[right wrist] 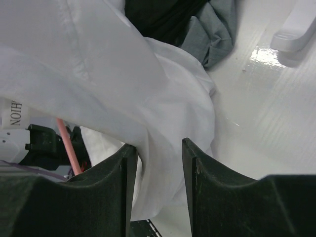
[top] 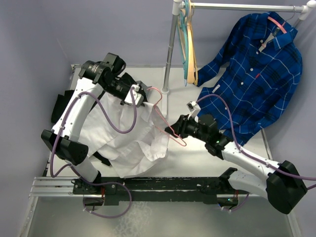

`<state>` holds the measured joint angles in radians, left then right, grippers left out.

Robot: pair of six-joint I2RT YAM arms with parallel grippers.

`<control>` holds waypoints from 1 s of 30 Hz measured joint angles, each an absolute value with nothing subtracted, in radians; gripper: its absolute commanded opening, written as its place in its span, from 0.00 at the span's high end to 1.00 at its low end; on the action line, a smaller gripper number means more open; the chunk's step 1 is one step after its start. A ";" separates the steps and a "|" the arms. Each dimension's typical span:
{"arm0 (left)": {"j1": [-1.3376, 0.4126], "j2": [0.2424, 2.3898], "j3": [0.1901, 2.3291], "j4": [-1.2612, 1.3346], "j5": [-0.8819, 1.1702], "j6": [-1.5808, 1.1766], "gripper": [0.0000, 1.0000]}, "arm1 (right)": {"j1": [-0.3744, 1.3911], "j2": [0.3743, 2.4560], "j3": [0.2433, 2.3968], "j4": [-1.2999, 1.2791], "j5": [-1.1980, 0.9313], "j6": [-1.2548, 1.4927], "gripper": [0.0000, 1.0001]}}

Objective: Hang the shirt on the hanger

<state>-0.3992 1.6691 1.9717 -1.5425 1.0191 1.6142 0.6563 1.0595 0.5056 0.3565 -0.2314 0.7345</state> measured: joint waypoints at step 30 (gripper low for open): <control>-0.400 1.673 2.011 -1.517 1.016 1.587 1.00 | 0.739 1.040 0.349 0.545 -0.477 0.893 0.49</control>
<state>-0.3996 1.6726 2.0106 -1.5173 1.0161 1.5871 0.7387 1.0397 0.3492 0.5446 -0.4767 0.8928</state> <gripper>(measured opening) 0.031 0.453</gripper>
